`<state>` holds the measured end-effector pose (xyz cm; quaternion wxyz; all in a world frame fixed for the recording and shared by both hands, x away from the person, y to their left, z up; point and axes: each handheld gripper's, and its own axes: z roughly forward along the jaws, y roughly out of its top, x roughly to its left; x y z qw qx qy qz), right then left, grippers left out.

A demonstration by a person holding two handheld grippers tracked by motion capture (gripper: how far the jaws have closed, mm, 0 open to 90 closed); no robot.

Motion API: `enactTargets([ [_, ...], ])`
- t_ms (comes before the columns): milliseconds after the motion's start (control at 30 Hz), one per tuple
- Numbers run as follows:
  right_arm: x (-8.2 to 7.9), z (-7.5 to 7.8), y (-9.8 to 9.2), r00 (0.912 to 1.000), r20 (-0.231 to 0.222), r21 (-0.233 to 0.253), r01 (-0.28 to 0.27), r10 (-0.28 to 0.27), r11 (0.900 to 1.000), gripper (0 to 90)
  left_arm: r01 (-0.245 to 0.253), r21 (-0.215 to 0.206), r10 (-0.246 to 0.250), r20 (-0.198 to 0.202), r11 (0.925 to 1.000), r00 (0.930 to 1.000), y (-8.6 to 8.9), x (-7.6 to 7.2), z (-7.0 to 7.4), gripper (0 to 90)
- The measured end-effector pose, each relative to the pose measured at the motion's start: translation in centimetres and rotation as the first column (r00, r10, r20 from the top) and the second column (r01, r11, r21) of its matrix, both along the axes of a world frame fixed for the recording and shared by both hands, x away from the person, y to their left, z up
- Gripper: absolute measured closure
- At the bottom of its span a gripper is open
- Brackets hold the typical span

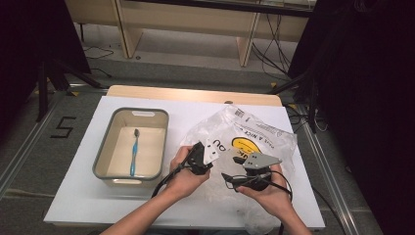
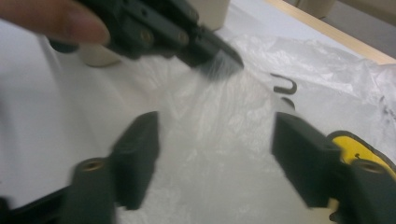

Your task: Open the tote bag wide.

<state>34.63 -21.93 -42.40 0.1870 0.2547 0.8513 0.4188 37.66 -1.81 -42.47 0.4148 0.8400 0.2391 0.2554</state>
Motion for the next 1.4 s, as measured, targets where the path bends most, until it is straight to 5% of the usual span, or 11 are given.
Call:
enactTargets([
  [233,0.7,-1.8,0.5,0.9923,0.082,-0.128,0.103,-0.093,0.986,21.7,-0.003,-0.031,0.004,0.032,0.9995,0.9995,-0.1,-0.3,1.1,89.3],
  [300,0.9,-1.7,0.3,0.9858,0.115,-0.129,0.137,-0.122,0.982,32.6,-0.002,-0.034,0.003,0.044,0.9994,0.999,-0.1,-0.3,1.4,89.2],
  [467,1.1,-0.3,-0.6,0.9748,0.137,-0.035,0.182,-0.176,0.983,76.5,0.001,-0.041,0.001,0.057,0.9991,0.9984,0.1,-0.3,1.6,89.0],
  [567,1.2,0.7,-1.0,0.9679,0.149,0.015,0.202,-0.202,0.979,89.8,0.003,-0.047,0.0,0.064,0.9989,0.9979,0.2,-0.4,1.7,87.0],
  [733,1.4,2.2,-1.3,0.9556,0.149,0.071,0.246,-0.254,0.967,90.0,0.009,-0.06,-0.004,0.077,0.9981,0.997,0.2,-0.5,1.9,78.6],
  [1033,2.0,4.0,-1.9,0.9277,0.159,0.14,0.317,-0.338,0.938,90.0,-0.018,-0.09,0.022,0.046,0.9957,0.9987,1.5,-1.5,2.4,38.5],
  [1400,2.4,4.2,-2.1,0.9162,0.17,0.172,0.335,-0.363,0.926,90.0,-0.051,-0.103,0.05,-0.01,0.9934,0.9987,4.5,-2.6,2.5,18.5],
])
